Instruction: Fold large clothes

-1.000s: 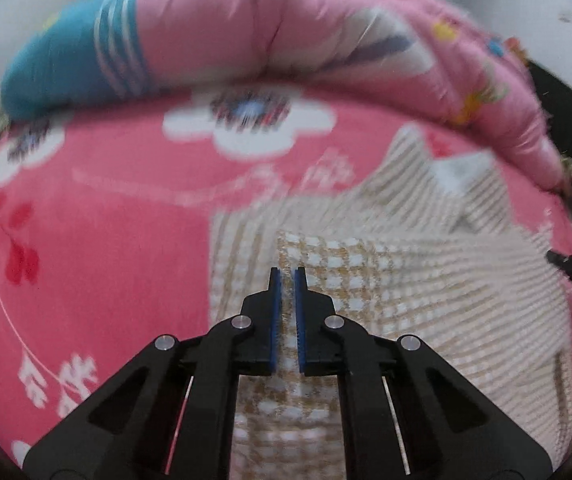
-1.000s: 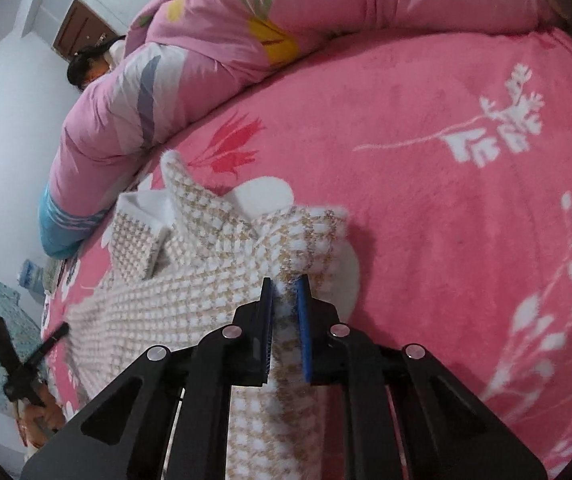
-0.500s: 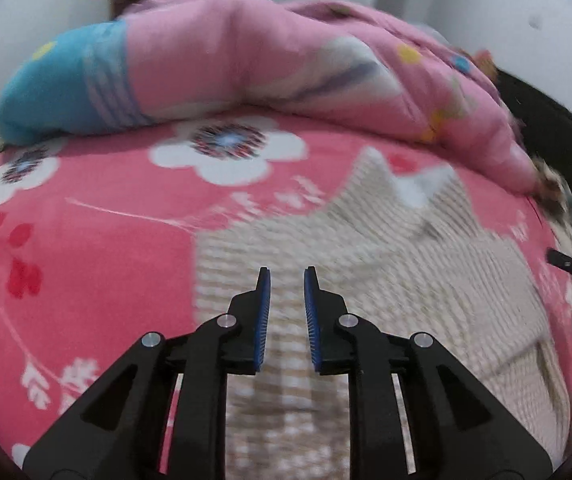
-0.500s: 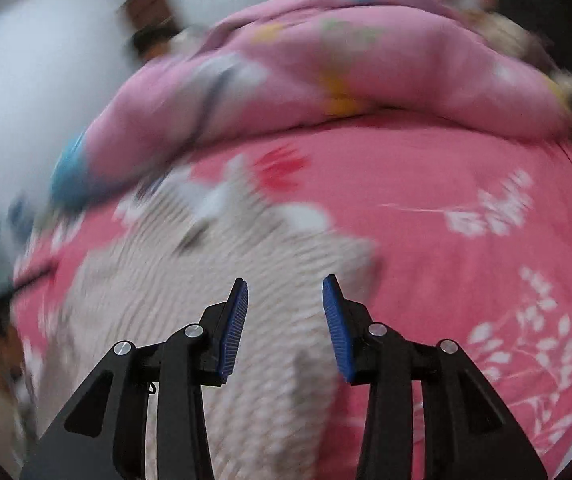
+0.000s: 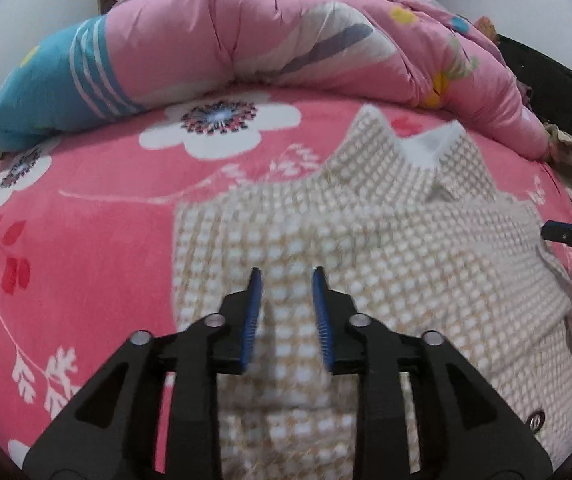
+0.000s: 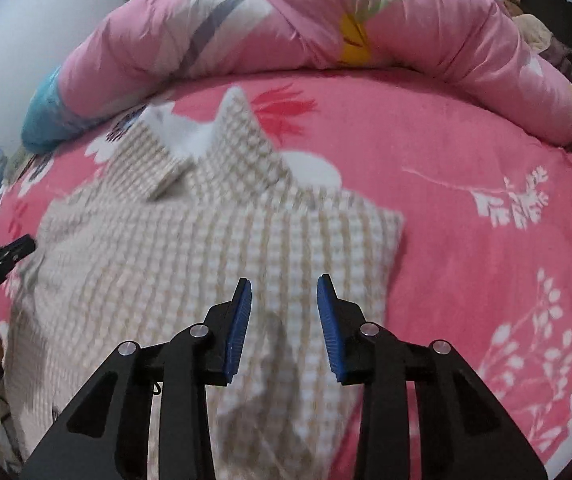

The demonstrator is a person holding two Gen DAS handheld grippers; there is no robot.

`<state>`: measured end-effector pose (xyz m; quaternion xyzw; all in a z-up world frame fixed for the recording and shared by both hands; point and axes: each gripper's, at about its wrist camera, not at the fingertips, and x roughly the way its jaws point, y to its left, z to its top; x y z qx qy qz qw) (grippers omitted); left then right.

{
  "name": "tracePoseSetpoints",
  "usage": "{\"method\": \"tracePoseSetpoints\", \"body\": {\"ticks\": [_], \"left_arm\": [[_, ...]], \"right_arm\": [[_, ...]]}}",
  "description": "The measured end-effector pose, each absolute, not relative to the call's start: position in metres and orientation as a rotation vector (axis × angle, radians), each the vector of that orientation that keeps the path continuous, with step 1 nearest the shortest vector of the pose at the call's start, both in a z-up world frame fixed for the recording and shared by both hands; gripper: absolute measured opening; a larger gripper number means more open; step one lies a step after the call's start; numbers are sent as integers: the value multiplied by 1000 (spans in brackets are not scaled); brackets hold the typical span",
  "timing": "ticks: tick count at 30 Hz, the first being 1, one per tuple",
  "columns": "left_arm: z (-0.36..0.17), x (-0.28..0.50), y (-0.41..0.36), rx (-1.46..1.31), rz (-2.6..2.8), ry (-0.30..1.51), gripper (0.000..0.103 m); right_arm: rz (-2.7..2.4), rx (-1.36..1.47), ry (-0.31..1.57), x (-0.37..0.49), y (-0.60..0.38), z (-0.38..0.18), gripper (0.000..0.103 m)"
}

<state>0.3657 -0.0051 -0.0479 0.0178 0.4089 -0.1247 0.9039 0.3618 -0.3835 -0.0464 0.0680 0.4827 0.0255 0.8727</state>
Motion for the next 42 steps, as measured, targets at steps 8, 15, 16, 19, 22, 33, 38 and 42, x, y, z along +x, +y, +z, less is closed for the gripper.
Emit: {"method": "tracePoseSetpoints", "body": {"ticks": [8, 15, 16, 19, 22, 33, 38, 42], "left_arm": [[-47, 359, -10, 20, -237, 891, 36], [-72, 329, -51, 186, -240, 977, 56], [-79, 327, -55, 219, -218, 957, 56], [-63, 313, -52, 199, -180, 952, 56], [-40, 284, -39, 146, -175, 939, 59], [-47, 143, -17, 136, -75, 964, 84], [-73, 119, -12, 118, -53, 1010, 84], [-89, 118, -7, 94, -25, 994, 92]], "right_arm": [[-12, 142, 1061, 371, -371, -43, 37], [174, -72, 1079, 340, -277, -57, 58], [150, -135, 1085, 342, -266, -75, 59], [113, -116, 1073, 336, -267, -58, 59], [146, -56, 1045, 304, -273, -31, 64], [251, 16, 1043, 155, -261, -16, 89], [205, -10, 1069, 126, -248, -35, 90], [134, -55, 1099, 121, -240, -53, 90]]}}
